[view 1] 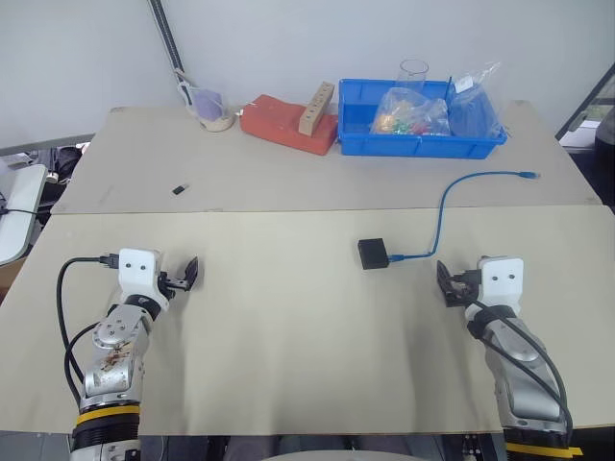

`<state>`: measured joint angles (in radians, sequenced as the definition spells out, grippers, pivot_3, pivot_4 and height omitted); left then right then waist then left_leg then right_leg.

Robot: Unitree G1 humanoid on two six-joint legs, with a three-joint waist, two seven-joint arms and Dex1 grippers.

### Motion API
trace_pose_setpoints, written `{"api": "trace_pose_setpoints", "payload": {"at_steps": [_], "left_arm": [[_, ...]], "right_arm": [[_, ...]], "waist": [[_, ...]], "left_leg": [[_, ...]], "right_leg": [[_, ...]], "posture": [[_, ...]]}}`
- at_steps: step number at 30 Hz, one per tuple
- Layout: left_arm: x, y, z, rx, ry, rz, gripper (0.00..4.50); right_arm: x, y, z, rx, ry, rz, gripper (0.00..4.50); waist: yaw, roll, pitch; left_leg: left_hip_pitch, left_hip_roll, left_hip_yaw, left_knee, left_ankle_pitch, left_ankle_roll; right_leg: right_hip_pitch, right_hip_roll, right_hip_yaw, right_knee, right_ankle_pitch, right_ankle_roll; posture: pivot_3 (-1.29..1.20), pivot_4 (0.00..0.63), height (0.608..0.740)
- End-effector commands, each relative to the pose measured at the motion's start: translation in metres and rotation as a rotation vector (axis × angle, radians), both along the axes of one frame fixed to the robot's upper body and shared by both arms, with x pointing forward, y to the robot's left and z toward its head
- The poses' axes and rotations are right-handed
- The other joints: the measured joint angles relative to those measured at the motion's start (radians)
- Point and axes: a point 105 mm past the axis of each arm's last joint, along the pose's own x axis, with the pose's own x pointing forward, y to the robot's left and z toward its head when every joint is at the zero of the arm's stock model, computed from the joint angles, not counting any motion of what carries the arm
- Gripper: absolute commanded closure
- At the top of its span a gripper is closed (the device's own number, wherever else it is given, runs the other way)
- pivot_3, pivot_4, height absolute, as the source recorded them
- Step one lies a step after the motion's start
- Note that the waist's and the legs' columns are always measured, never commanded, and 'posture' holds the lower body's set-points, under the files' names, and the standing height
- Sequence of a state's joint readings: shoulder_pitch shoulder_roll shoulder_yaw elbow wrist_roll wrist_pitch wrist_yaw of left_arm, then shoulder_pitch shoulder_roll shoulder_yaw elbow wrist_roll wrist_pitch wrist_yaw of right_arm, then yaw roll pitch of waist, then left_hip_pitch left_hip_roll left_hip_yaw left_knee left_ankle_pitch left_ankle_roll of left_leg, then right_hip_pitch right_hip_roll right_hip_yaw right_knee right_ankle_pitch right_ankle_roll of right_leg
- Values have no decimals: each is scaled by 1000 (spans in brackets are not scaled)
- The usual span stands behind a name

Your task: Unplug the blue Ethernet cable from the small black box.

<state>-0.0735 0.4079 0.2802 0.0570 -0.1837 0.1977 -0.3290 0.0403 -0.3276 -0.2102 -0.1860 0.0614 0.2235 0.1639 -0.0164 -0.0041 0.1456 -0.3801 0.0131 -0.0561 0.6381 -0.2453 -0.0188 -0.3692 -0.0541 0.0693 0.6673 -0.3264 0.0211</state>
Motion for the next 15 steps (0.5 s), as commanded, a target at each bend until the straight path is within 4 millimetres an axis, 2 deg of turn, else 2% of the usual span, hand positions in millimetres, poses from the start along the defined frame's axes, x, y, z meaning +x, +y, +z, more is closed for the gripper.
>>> {"api": "trace_pose_setpoints", "payload": {"at_steps": [1,5,8,11,15], "left_arm": [[0,-2,9,2,-31,-18,14],[-3,-36,28,-32,-64,-246,14],[-12,-74,52,0,-75,-536,14],[-30,-109,65,65,-40,-837,14],[-52,-144,77,143,-9,-1157,14]], "right_arm": [[-2,-3,15,-24,-42,8,123],[-9,5,21,-33,3,151,123],[-19,32,25,-75,103,438,123],[-25,49,32,-117,195,688,123],[-9,55,41,-155,280,905,123]], "waist": [[0,0,0],[2,0,0],[0,0,0],[-4,0,0],[-22,0,1]], "left_leg": [[0,0,0,0,0,0],[-1,0,0,0,0,0],[-1,0,0,0,0,0],[1,0,0,0,0,0],[6,0,1,-1,0,0]], "right_leg": [[0,0,0,0,0,0],[0,-1,0,0,0,0],[0,0,0,-1,0,0],[3,1,0,-2,0,0],[7,2,0,-4,0,0]], "posture": [[0,150,740],[0,150,740],[0,150,740],[0,150,740],[0,150,740]]}}
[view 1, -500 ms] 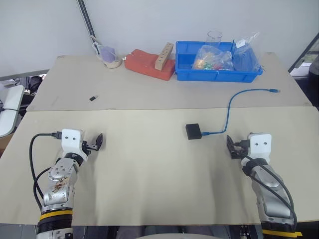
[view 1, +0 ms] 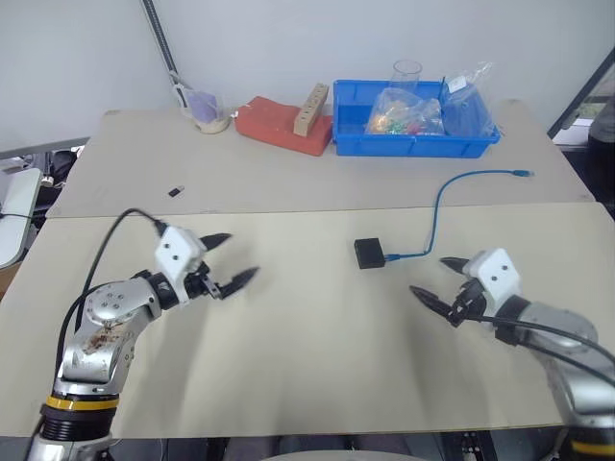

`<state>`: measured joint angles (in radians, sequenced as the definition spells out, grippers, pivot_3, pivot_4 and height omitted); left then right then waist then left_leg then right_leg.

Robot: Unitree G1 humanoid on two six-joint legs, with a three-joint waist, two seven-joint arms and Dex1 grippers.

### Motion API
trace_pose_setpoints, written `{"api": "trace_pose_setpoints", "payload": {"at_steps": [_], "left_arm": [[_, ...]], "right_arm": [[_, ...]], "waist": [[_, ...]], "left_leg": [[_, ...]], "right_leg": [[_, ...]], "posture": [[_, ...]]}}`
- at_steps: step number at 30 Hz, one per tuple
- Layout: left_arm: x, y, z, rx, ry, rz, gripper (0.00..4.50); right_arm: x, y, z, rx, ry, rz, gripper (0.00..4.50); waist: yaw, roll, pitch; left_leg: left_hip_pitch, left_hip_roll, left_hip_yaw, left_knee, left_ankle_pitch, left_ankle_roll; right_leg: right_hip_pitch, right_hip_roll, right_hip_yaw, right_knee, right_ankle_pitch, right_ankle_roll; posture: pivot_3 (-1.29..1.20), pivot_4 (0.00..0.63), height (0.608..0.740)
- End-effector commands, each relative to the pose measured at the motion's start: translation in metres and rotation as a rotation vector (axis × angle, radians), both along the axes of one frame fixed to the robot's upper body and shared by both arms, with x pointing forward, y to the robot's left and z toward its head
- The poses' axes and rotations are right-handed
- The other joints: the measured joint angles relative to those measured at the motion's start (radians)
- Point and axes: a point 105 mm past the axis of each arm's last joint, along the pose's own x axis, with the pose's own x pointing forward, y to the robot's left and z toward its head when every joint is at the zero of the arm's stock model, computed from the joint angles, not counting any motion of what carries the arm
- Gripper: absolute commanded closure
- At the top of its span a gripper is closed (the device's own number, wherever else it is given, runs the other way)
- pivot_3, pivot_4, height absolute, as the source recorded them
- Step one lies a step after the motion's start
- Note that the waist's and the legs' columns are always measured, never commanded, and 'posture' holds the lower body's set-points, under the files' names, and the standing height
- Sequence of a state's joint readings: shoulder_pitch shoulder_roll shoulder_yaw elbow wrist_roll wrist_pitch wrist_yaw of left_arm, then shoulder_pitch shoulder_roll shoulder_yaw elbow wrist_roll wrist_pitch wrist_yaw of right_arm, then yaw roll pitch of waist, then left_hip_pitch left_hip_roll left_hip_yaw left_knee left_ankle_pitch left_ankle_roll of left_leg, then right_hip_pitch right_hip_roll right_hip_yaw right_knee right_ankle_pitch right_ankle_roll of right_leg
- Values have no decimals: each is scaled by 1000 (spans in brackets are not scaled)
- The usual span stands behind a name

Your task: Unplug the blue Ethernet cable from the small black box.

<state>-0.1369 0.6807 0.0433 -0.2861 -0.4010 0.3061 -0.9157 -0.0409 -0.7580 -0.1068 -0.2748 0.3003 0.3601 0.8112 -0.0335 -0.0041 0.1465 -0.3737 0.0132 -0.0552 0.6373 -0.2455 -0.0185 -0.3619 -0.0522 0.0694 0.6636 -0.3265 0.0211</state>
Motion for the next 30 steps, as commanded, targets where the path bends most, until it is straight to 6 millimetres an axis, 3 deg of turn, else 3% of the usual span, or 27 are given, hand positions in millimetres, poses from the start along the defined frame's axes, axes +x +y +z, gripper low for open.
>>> {"api": "trace_pose_setpoints", "payload": {"at_steps": [1,7,18,19,30], "left_arm": [[-19,-29,15,25,-13,-252,14],[-26,-51,33,22,-56,-424,14],[-33,-48,32,39,-60,-423,14],[-34,-48,32,40,-60,-421,0],[-35,-47,32,35,-58,-402,0]], "right_arm": [[13,6,11,-8,49,164,123],[49,10,9,-99,129,345,123],[83,23,-9,-193,234,472,123],[85,23,-10,-195,237,474,688],[83,16,-11,-255,241,527,4400]], "waist": [[-6,0,1],[-9,-1,2],[-10,0,2],[-9,0,2],[-8,0,2]], "left_leg": [[1,0,0,0,0,0],[2,1,-1,0,-1,1],[2,1,-1,2,-1,2],[2,1,-1,2,-1,2],[2,1,-1,2,-1,1]], "right_leg": [[2,0,0,-1,0,0],[4,2,-1,-3,0,0],[4,1,0,-1,0,0],[4,1,0,-1,0,0],[4,0,-1,-1,0,0]], "posture": [[0,150,740],[0,150,740],[0,150,740],[0,150,740],[0,150,740]]}}
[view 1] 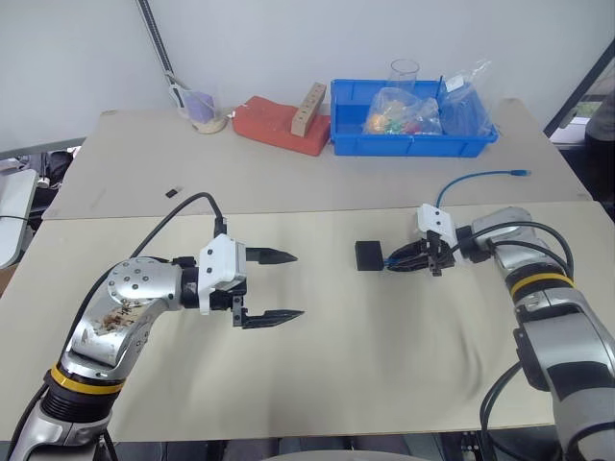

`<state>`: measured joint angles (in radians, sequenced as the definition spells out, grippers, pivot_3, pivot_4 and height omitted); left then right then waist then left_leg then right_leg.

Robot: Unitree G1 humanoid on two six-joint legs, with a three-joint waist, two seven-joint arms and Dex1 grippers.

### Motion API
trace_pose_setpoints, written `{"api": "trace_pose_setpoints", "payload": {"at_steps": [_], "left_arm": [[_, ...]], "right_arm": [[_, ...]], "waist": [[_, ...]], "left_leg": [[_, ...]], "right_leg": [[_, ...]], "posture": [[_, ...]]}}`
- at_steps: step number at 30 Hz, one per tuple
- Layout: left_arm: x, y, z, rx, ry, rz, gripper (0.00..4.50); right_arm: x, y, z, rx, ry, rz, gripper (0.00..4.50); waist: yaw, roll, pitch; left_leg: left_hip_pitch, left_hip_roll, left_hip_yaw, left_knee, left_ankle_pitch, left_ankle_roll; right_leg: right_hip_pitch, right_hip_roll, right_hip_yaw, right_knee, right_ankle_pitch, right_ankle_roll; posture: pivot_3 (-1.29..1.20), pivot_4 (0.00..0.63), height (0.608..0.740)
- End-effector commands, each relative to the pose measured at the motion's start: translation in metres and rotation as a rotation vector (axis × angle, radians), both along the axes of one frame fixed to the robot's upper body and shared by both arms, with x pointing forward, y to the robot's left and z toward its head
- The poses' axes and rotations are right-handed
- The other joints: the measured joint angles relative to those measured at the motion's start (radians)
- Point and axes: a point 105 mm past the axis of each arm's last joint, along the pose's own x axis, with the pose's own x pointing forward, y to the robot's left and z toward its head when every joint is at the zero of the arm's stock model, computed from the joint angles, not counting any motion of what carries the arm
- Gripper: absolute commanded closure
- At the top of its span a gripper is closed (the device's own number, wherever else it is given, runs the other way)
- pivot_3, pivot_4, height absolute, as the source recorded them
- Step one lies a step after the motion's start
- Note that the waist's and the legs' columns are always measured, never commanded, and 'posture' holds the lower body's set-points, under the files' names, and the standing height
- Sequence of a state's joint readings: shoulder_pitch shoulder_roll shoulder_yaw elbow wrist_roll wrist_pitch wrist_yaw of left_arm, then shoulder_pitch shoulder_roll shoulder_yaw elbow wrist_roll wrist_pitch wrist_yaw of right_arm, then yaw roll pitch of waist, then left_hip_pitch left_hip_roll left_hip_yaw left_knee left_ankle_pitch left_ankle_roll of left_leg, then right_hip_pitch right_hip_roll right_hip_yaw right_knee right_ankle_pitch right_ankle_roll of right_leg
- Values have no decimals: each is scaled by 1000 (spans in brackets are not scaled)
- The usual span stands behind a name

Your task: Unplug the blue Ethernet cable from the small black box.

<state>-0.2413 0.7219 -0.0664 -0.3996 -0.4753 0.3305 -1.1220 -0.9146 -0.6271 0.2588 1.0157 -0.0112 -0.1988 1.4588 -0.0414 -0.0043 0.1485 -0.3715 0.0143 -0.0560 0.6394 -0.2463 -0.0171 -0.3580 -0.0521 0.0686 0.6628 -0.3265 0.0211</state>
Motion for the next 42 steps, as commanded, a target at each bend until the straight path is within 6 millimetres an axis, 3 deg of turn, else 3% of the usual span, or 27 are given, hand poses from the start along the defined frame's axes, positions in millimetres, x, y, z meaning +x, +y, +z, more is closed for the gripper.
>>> {"api": "trace_pose_setpoints", "payload": {"at_steps": [1,5,9,12,18,26,29,35,38,40,42], "left_arm": [[1,-1,11,-24,-37,4,0],[20,8,20,-164,109,150,0],[36,20,23,-333,419,254,0],[44,18,30,-423,532,253,0],[66,3,34,-448,527,264,0],[77,-13,29,-434,509,225,0],[77,-16,31,-442,504,209,858],[76,-16,33,-443,508,186,3844],[74,-16,31,-426,503,181,3904],[73,-17,30,-393,478,178,3904],[70,-18,30,-358,441,153,3904]], "right_arm": [[3,2,11,7,-61,28,4486],[3,20,47,69,-324,120,4486],[-3,52,88,65,-802,183,4486],[-18,71,99,40,-1001,268,4486],[-41,98,106,39,-1184,369,4486],[-49,110,108,56,-1210,383,4486],[-51,114,110,66,-1213,390,4500],[-51,114,106,58,-1201,394,4500],[-51,113,103,78,-1141,390,4500],[-55,113,101,120,-1017,387,3475],[-59,112,102,190,-832,349,2819]], "waist": [[0,0,0],[1,0,0],[-3,1,0],[-2,1,0],[9,0,0],[3,0,0],[2,0,0],[2,0,0],[1,0,0],[1,0,0],[1,0,0]], "left_leg": [[0,0,0,0,0,0],[0,0,0,0,0,0],[-1,1,-3,0,0,0],[-1,0,-3,0,0,0],[-2,-1,-2,1,1,-1],[-2,-1,-2,1,1,-2],[-2,-1,-2,1,1,-2],[-2,-1,-2,1,1,-2],[-2,-1,-2,1,1,-1],[-2,-1,-2,1,1,-1],[-2,-1,-2,1,1,-1]], "right_leg": [[0,0,0,0,0,0],[0,0,0,0,0,0],[-1,0,-1,2,0,0],[-2,0,-1,2,0,0],[-1,-2,-2,2,0,0],[-1,-1,-2,2,0,0],[-1,-1,-2,2,0,0],[-1,-1,-1,2,0,0],[-1,-1,-1,1,0,0],[-1,-1,-1,1,0,0],[-1,-1,-1,1,0,0]], "posture": [[0,150,740],[0,150,740],[0,150,740],[0,150,740],[0,150,740],[0,150,740],[0,150,740],[0,150,740],[0,150,740],[0,150,740],[0,150,740]]}}
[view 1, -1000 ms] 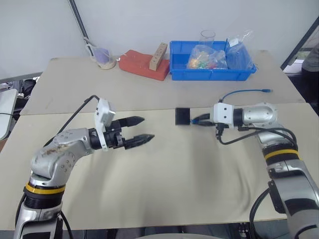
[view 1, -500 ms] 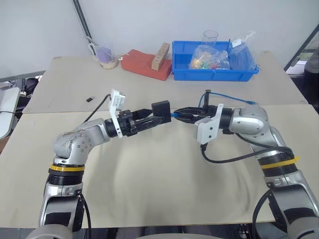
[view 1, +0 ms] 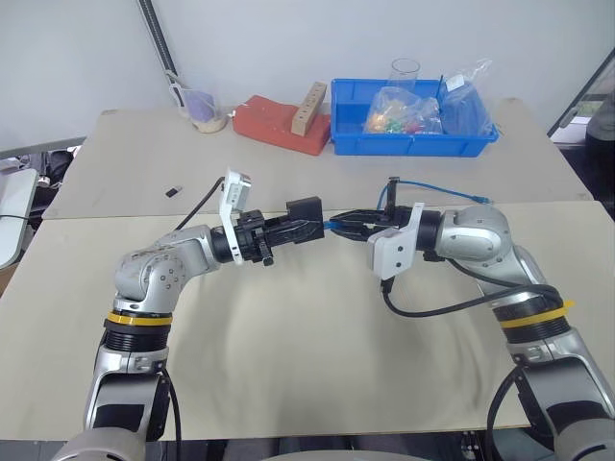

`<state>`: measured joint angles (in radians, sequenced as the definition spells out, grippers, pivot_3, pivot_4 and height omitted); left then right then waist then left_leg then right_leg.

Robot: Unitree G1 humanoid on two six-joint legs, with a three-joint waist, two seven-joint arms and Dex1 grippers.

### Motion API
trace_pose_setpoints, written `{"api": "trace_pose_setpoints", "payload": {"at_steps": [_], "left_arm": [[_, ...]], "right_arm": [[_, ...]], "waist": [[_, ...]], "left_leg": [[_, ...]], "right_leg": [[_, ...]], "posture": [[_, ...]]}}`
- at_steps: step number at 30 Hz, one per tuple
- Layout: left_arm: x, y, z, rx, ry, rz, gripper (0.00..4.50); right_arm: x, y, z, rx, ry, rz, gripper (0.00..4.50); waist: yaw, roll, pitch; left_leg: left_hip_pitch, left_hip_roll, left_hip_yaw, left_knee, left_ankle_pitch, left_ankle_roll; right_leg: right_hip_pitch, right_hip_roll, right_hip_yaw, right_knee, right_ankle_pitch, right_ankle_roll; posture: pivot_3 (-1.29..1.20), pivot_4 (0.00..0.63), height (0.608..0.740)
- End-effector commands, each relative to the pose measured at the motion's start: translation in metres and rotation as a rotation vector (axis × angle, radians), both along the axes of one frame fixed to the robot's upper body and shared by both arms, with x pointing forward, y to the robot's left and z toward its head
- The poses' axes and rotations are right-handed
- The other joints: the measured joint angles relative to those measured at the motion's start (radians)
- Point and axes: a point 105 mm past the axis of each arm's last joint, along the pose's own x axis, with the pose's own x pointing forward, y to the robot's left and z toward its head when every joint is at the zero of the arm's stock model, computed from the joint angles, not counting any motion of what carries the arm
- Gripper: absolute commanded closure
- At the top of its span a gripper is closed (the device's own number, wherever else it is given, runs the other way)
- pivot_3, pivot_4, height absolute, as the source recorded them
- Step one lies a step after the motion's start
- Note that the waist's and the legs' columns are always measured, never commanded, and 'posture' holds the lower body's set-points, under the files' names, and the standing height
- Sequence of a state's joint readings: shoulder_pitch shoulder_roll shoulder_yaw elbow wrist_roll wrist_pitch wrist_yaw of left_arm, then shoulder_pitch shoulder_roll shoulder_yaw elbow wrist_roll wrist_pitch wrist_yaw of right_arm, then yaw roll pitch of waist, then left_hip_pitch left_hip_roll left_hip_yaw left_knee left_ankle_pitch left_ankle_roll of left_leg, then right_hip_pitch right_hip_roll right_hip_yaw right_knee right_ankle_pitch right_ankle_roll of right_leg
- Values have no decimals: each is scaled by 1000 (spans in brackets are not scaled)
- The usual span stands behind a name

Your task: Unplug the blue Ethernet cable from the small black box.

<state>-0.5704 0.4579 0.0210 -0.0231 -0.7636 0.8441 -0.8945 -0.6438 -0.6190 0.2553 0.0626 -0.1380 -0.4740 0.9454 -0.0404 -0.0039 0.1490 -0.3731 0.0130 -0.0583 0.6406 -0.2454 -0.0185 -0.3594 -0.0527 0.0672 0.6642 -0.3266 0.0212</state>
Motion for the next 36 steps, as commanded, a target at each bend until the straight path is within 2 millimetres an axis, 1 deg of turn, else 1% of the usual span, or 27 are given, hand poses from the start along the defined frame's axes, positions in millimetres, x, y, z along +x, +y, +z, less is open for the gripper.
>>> {"api": "trace_pose_setpoints", "payload": {"at_steps": [1,3,4,6,8,11,14,20,34,36], "left_arm": [[-6,0,12,43,-123,-43,3904],[-9,0,11,70,-156,-75,3904],[-10,0,10,82,-172,-90,3904],[-13,-1,11,99,-206,-124,3904],[-16,-2,12,102,-237,-151,3904],[-18,-4,15,118,-290,-190,3904],[-20,-6,18,121,-317,-213,3904],[-23,-8,22,113,-321,-235,3904],[-27,-11,17,138,-327,-263,3904],[-28,-12,16,142,-326,-271,3904]], "right_arm": [[-15,0,11,69,294,31,2473],[-19,-2,17,123,507,19,1772],[-18,-4,23,165,616,3,1772],[-17,-7,29,192,784,-19,1772],[-15,-10,29,194,908,-49,1772],[-12,-11,24,176,1018,-79,1772],[-7,-7,20,171,1045,-95,1772],[-8,-2,12,132,1104,-83,1772],[-13,2,14,117,1176,-47,1772],[-13,3,15,115,1182,-41,2289]], "waist": [[0,0,0],[3,0,0],[3,0,0],[3,0,0],[4,0,0],[3,0,0],[3,0,0],[1,0,0],[1,0,0],[1,0,0]], "left_leg": [[0,0,0,0,0,0],[0,0,0,0,0,0],[0,0,-1,0,0,0],[0,0,-2,0,0,0],[0,0,-3,0,0,0],[0,0,-3,0,0,1],[-1,0,-2,0,0,1],[-4,0,-2,1,0,1],[-10,0,-2,2,0,1],[-10,0,-2,2,0,1]], "right_leg": [[0,0,0,0,0,0],[0,0,0,0,0,0],[0,0,0,0,0,0],[0,0,0,0,0,0],[0,0,0,0,0,0],[0,0,-1,-1,0,0],[0,0,-1,-1,0,0],[-3,0,-1,-1,0,0],[-9,0,-1,1,0,0],[-9,0,-1,1,0,0]], "posture": [[0,150,740],[0,150,740],[0,150,740],[0,150,740],[0,150,740],[0,150,740],[0,150,740],[0,150,740],[0,150,740],[0,150,740]]}}
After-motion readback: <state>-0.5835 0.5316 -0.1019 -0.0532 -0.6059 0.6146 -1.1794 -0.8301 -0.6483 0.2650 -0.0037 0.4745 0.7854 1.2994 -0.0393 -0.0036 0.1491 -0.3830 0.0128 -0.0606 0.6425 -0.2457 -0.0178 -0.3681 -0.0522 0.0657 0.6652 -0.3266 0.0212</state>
